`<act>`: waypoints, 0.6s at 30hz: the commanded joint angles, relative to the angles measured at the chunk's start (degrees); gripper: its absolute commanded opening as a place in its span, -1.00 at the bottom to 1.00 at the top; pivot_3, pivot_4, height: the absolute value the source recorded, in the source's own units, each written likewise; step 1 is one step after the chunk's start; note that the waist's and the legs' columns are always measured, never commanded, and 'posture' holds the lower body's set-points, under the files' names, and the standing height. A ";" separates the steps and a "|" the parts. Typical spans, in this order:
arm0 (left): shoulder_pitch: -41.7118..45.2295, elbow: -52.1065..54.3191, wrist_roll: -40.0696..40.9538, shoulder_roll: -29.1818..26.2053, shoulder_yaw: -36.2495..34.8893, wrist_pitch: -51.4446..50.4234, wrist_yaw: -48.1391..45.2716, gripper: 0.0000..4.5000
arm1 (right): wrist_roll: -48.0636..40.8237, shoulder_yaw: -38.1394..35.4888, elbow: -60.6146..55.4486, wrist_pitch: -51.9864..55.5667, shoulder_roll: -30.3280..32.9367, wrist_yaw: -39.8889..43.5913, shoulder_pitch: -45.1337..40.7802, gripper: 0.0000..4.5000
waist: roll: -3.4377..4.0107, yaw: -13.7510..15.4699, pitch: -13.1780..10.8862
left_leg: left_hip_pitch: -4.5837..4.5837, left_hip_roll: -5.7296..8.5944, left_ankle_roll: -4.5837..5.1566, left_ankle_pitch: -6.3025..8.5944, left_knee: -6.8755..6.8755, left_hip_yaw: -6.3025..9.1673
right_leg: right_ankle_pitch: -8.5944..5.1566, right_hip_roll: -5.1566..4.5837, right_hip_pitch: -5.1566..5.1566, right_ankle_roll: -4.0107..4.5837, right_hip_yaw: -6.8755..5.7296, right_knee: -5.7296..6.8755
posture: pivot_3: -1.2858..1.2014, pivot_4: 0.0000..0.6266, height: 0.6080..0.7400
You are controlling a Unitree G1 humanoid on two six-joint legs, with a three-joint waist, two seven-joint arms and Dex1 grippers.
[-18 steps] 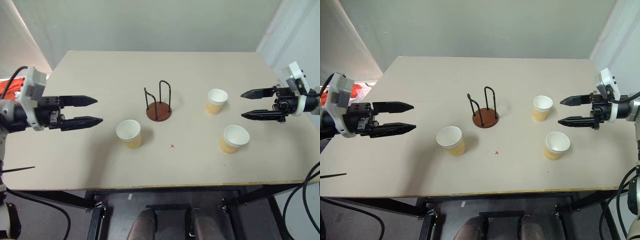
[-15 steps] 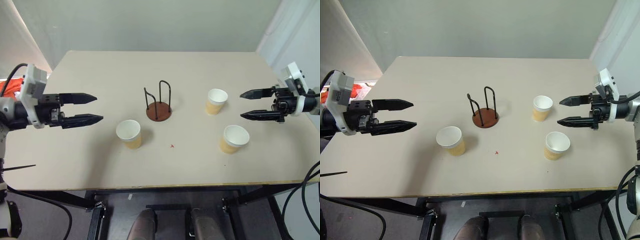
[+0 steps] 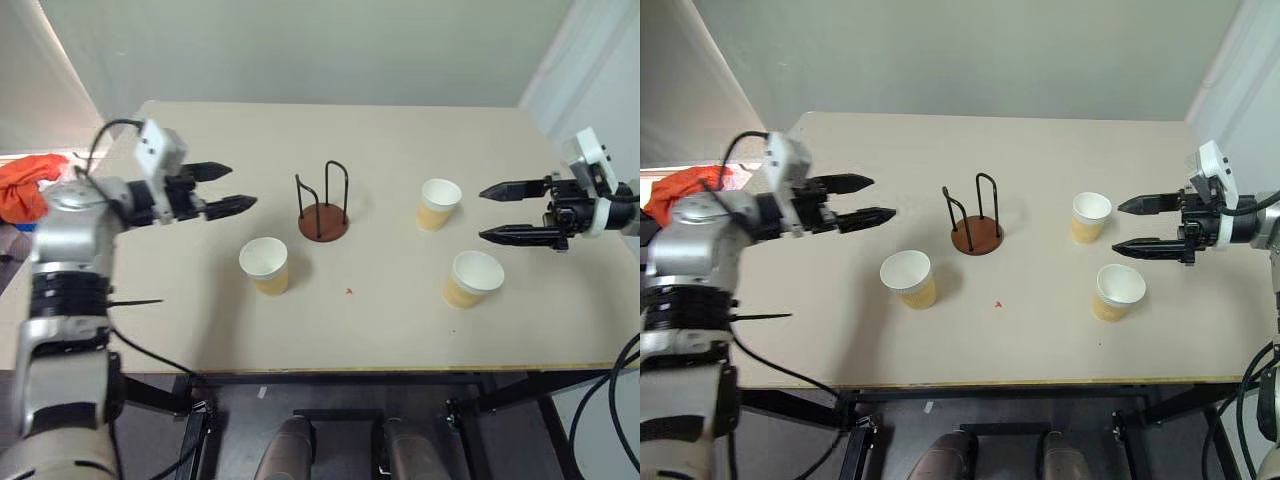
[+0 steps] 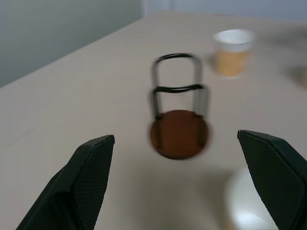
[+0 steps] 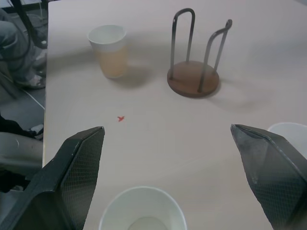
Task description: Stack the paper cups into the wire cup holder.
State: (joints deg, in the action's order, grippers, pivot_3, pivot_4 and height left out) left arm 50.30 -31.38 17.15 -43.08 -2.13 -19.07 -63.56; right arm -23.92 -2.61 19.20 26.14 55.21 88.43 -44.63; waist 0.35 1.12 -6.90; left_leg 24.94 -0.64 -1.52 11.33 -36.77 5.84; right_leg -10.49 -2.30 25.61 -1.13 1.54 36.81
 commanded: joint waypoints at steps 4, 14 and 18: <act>6.12 -7.36 -3.11 4.53 2.87 4.01 -2.83 1.00 | -3.42 -6.33 -7.60 3.30 3.51 -3.31 4.77 0.99 | -0.03 -0.04 -0.02 | 0.09 0.03 0.16 0.12 -0.21 -0.02 | 0.12 0.00 -0.05 -0.21 0.02 -0.03 | 0.03 -0.52 1.00; 9.29 -9.37 -4.53 9.36 5.32 4.39 -6.96 1.00 | -5.36 -11.10 -14.52 6.37 5.73 -8.05 12.56 0.99 | -0.03 0.21 -0.02 | 0.14 0.06 0.36 0.17 -0.28 -0.12 | 0.38 0.04 -0.40 -0.82 0.06 -0.83 | 0.03 -0.52 1.00; 9.89 -9.53 -6.11 12.24 6.35 4.77 -4.84 1.00 | -5.95 -12.39 -16.37 6.76 6.02 -9.40 14.71 0.99 | -0.03 0.25 -0.02 | 0.20 0.23 0.53 0.18 -0.41 -0.15 | 0.46 -0.04 -0.45 -0.99 0.18 -0.90 | 0.03 -0.52 1.00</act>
State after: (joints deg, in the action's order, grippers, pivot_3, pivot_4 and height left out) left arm 57.94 -41.75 11.65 -31.77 4.20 -14.97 -69.56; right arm -28.10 -12.04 5.16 32.83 59.85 79.83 -29.63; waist 0.32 1.37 -6.92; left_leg 25.15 -0.38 -0.95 11.48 -37.19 5.69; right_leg -10.02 -2.36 25.16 -2.15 1.73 35.90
